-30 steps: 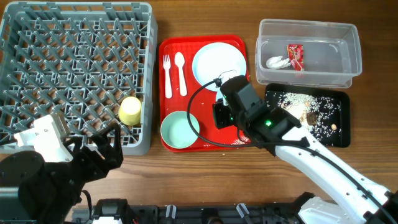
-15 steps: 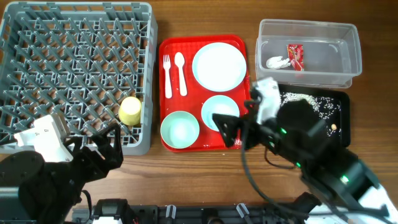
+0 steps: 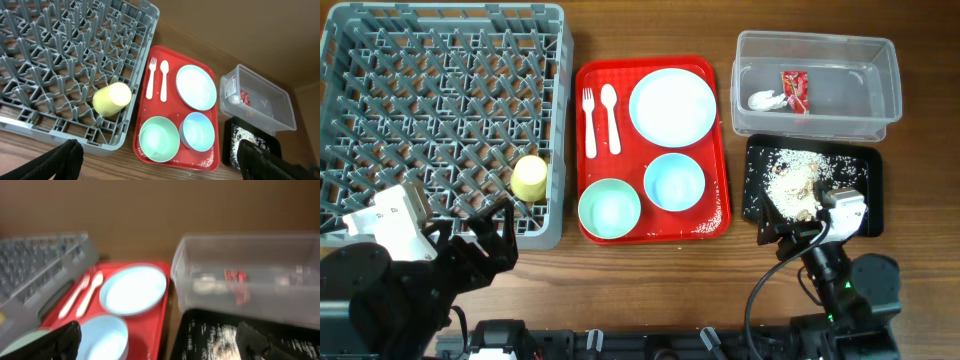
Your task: Sort waste into correct bins and load items into the dishwasher rack
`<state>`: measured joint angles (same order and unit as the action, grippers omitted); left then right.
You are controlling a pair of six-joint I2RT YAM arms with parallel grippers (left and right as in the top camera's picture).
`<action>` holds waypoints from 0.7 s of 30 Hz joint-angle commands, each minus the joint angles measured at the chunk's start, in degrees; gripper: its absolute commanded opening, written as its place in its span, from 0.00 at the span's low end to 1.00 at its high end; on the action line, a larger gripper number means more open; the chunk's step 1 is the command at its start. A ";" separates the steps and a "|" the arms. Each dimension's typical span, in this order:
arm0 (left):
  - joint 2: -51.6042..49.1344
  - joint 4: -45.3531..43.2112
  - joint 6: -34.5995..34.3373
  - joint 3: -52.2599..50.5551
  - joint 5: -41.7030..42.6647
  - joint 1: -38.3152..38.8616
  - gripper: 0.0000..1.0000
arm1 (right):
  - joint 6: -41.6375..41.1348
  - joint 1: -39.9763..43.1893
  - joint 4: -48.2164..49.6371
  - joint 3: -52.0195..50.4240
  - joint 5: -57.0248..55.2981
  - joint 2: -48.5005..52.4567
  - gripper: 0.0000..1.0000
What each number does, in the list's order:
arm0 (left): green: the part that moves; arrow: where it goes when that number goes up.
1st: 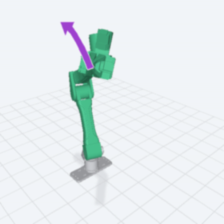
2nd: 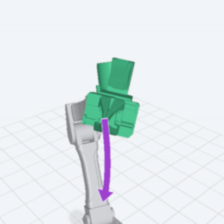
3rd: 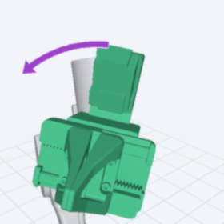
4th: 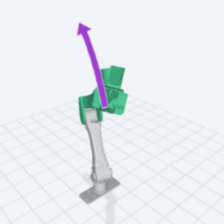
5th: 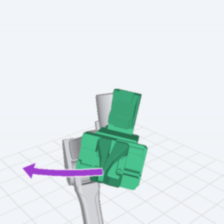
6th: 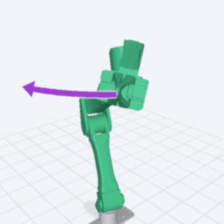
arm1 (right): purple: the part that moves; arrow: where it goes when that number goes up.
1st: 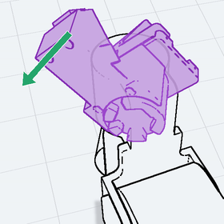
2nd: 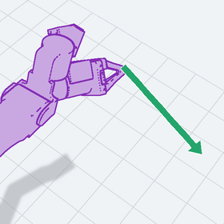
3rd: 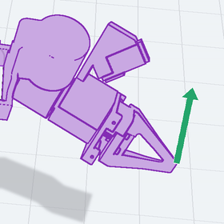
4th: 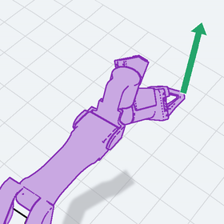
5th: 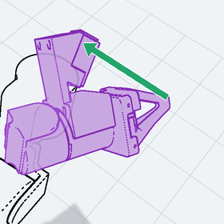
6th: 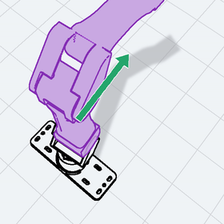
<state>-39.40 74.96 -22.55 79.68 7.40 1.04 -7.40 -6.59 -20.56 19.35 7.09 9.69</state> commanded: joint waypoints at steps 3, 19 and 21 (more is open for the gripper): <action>0.11 -0.26 1.16 0.44 0.48 0.09 1.00 | 0.85 2.21 18.58 -17.64 1.70 -9.25 1.00; -11.02 -5.84 -3.78 -0.83 11.21 1.11 0.97 | 1.27 2.49 21.29 -19.06 1.77 -9.27 1.00; -28.63 -7.37 -1.60 -0.31 5.27 6.95 0.99 | 1.25 2.49 21.29 -19.06 1.77 -9.27 1.00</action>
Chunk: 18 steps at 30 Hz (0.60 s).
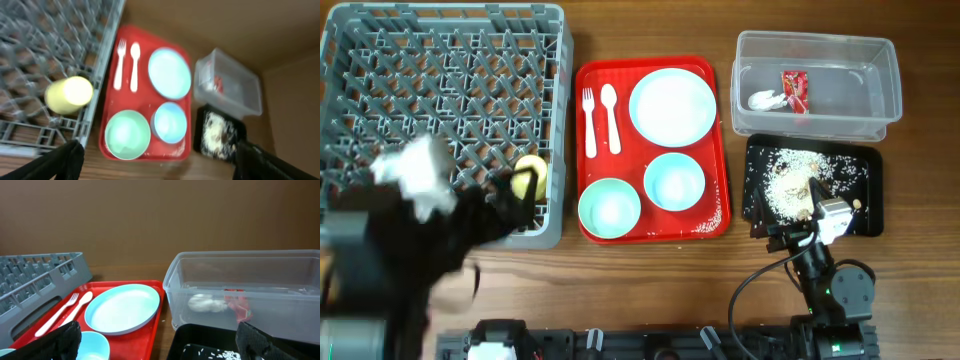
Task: Sort waste into correct bins and load items into the dishwasher rack
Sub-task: 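Grasp the white fork on the tray with the left gripper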
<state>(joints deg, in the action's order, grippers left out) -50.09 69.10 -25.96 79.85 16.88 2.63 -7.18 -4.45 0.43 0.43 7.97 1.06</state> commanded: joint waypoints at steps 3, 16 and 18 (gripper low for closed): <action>-39.91 -10.56 1.99 1.31 -3.02 11.15 0.94 | 1.05 0.35 0.33 -0.13 0.90 -0.63 1.00; -67.38 -38.23 1.49 1.27 -29.20 17.77 0.53 | 1.03 0.35 0.31 -0.13 0.90 -0.63 1.00; -68.52 -38.01 1.49 1.16 -29.18 17.77 0.50 | 1.01 0.35 0.31 -0.13 0.90 -0.63 1.00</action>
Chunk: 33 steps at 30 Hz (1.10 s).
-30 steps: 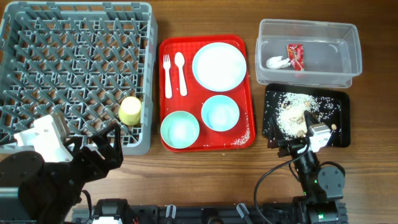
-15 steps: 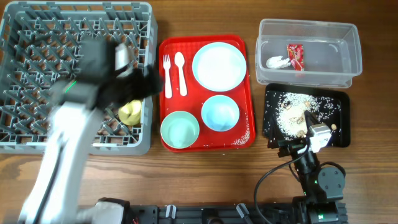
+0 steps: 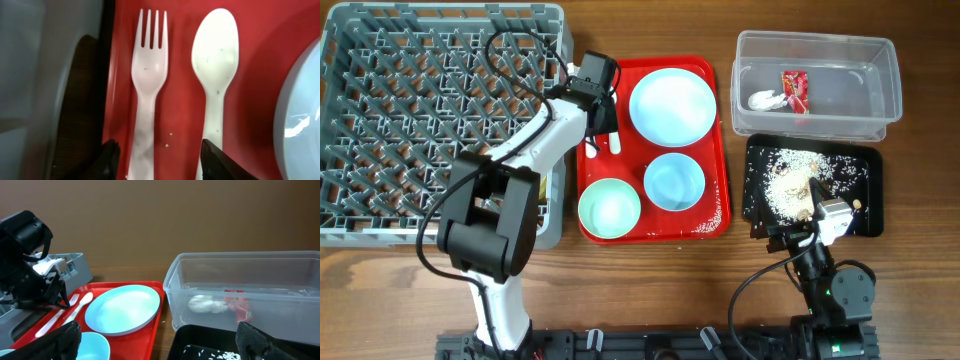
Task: Sort waste into correct bins and load items into the dishwasher rack
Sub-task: 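Grasp the white fork on the tray with the left gripper, then drop the fork into the rack with the left gripper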
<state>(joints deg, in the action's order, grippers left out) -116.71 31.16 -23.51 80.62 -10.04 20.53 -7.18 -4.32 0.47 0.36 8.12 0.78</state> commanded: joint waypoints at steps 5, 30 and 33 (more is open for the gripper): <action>-6.62 -0.72 -0.92 0.33 0.81 -0.13 0.38 | 1.03 0.22 0.26 -0.07 0.74 -0.35 1.00; 15.91 10.27 20.33 0.33 -13.75 -5.31 0.04 | 1.03 0.22 0.28 -0.07 0.74 -0.35 1.00; 12.52 10.29 20.31 0.31 -9.51 -7.61 0.11 | 1.01 0.22 0.26 -0.07 0.74 -0.35 1.00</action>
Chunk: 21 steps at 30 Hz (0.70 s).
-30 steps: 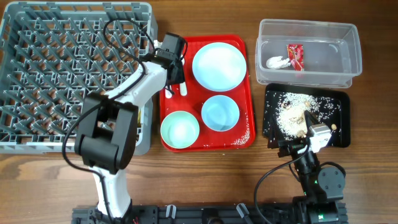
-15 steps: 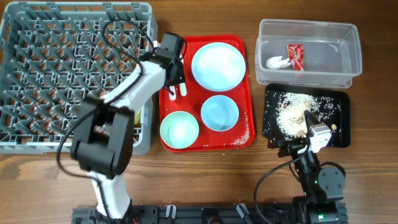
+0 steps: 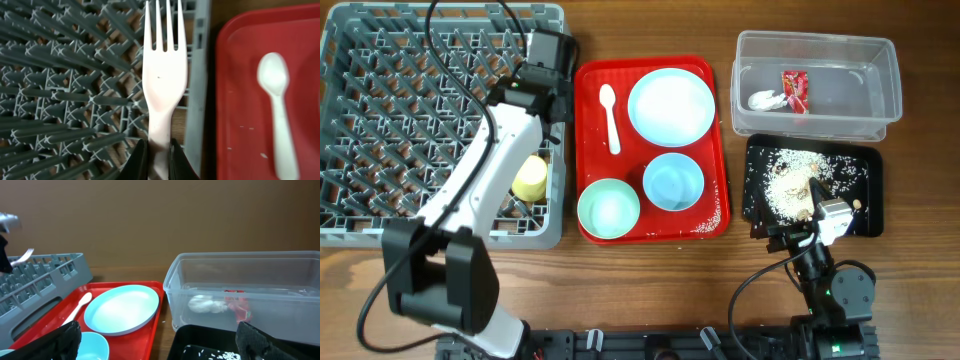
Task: Sort waste into correct bins and load items into the dishwasher rack
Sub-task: 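Drop the fork into the rack with the left gripper, then grasp the white spoon and place it in the rack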
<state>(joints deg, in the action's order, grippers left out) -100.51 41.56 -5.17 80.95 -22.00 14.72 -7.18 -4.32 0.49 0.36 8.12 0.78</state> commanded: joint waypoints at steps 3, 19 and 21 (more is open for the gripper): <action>-2.95 0.00 1.49 0.59 8.11 -0.46 0.61 | 1.03 0.22 0.26 -0.07 0.74 -0.35 1.00; -20.00 -13.44 -27.02 2.54 12.35 8.63 0.49 | 1.03 0.22 0.24 -0.07 0.74 -0.35 1.00; -22.38 -14.69 -26.77 2.54 12.35 8.63 0.47 | 1.01 0.22 0.24 -0.07 0.74 -0.35 1.00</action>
<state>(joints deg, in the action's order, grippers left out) -119.79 28.14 -30.52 82.89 -9.32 23.81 -7.18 -4.32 0.49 0.36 8.12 0.78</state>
